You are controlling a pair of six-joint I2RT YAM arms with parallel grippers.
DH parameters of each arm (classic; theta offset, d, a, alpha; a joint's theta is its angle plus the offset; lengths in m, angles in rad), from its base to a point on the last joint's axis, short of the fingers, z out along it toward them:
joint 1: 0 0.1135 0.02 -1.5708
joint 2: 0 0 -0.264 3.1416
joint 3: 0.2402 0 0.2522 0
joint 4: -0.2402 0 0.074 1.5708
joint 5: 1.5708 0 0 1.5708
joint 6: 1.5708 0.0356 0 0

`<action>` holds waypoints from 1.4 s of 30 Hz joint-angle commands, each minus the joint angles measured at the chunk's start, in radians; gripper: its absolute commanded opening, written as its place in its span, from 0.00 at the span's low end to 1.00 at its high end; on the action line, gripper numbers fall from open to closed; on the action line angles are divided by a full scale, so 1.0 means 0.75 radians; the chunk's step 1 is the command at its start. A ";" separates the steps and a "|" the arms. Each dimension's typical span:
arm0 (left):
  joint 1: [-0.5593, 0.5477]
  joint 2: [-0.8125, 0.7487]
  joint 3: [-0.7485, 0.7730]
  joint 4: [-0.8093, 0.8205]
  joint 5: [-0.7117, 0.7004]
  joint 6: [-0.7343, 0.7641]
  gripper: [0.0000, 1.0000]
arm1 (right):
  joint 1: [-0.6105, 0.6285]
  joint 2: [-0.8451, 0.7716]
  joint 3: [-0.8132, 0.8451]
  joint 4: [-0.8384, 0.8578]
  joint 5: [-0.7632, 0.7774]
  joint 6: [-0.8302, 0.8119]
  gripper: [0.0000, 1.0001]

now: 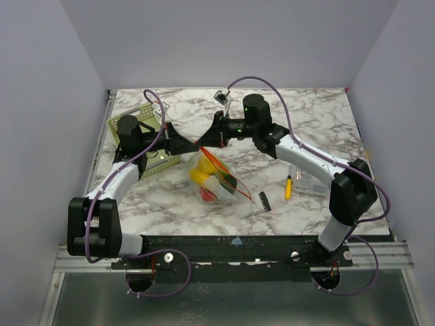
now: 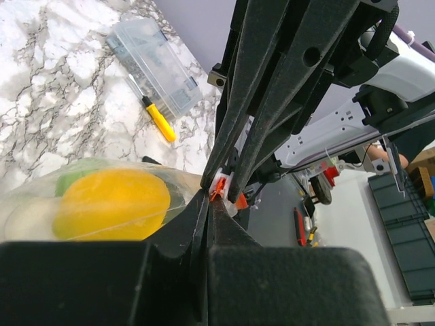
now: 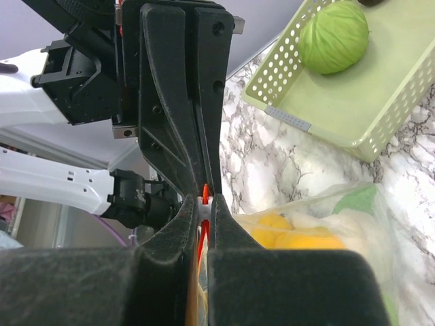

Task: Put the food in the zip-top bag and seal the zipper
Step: Zip the zipper food storage bag at the center of the board.

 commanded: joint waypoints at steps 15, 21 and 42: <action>0.043 -0.109 0.003 -0.153 -0.160 0.112 0.00 | 0.000 -0.086 -0.151 -0.035 0.054 -0.057 0.01; 0.074 -0.145 -0.007 -0.170 -0.209 0.096 0.00 | 0.001 -0.135 -0.186 -0.097 0.071 -0.098 0.01; 0.205 -0.187 0.041 -0.378 -0.450 0.152 0.00 | 0.000 -0.460 -0.442 -0.518 0.337 -0.275 0.01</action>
